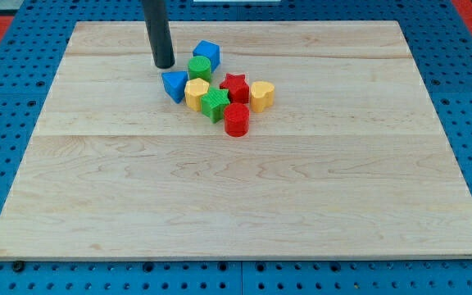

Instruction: Slide the yellow hexagon blue triangle blue cube into group of blocks

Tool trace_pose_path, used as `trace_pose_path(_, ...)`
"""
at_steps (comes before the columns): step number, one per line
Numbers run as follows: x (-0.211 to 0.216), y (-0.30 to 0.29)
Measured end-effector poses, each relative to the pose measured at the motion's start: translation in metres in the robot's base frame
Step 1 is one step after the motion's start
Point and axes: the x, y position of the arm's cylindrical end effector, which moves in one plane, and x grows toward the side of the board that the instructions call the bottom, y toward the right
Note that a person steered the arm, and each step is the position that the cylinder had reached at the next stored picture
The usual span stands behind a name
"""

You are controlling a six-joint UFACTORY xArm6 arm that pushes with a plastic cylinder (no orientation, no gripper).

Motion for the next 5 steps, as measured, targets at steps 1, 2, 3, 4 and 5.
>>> trace_pose_path(1,-0.027,0.015)
trace_pose_path(2,-0.060,0.049)
trace_pose_path(3,-0.047,0.071)
trace_pose_path(4,-0.015,0.071)
trace_pose_path(5,-0.002,0.075)
